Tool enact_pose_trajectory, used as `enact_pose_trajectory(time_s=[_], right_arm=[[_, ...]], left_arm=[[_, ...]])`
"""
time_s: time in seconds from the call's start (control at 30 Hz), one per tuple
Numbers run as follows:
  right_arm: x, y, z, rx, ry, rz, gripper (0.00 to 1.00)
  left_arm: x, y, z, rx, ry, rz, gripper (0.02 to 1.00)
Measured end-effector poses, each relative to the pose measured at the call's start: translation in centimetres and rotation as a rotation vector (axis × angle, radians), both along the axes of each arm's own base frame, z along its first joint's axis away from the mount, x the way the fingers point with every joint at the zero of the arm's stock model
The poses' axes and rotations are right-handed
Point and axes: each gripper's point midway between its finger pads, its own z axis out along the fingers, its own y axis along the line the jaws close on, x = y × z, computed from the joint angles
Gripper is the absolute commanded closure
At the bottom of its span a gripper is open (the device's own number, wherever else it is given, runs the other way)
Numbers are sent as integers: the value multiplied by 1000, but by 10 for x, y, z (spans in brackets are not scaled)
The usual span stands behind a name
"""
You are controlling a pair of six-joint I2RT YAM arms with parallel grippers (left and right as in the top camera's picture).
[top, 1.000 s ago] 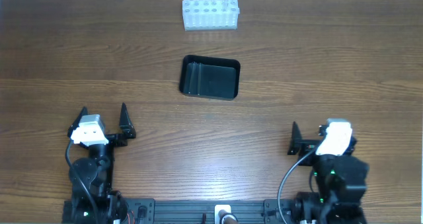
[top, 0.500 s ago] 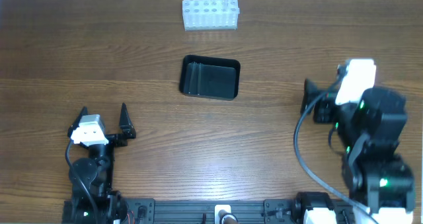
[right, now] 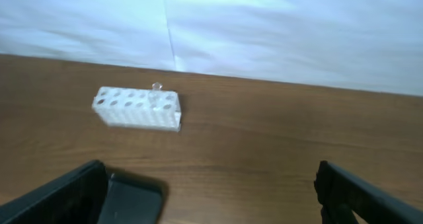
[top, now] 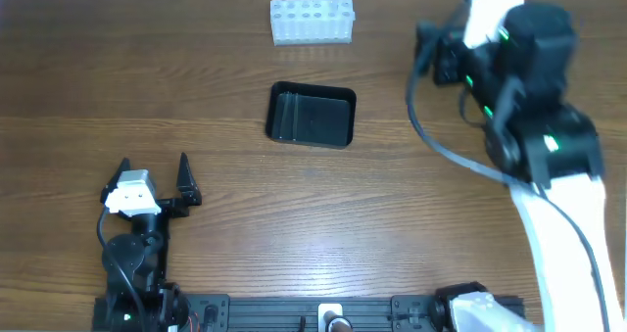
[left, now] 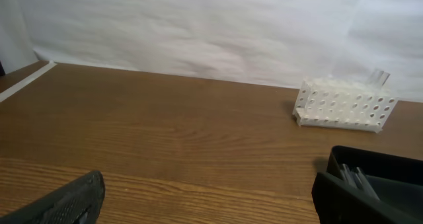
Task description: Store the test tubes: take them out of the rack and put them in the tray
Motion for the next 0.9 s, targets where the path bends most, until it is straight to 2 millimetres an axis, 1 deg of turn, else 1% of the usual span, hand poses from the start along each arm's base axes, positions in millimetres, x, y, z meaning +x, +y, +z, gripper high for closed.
enact_pose_trajectory(time_s=[0.27, 0.33, 0.43, 0.6, 0.73, 0.9], right_arm=[[70, 41, -32, -93, 45, -85, 9], [83, 50, -40, -105, 46, -89, 9], [103, 65, -58, -123, 54, -89, 9], [133, 89, -85, -121, 36, -79, 7], [154, 104, -109, -116, 20, -75, 7], [170, 114, -146, -127, 46, -76, 7]], left_arm=[[0, 0, 0, 0, 0, 0, 20], [0, 0, 0, 0, 0, 0, 20], [0, 0, 0, 0, 0, 0, 23], [0, 0, 0, 0, 0, 0, 20], [0, 0, 0, 0, 0, 0, 20], [0, 0, 0, 0, 0, 0, 20]])
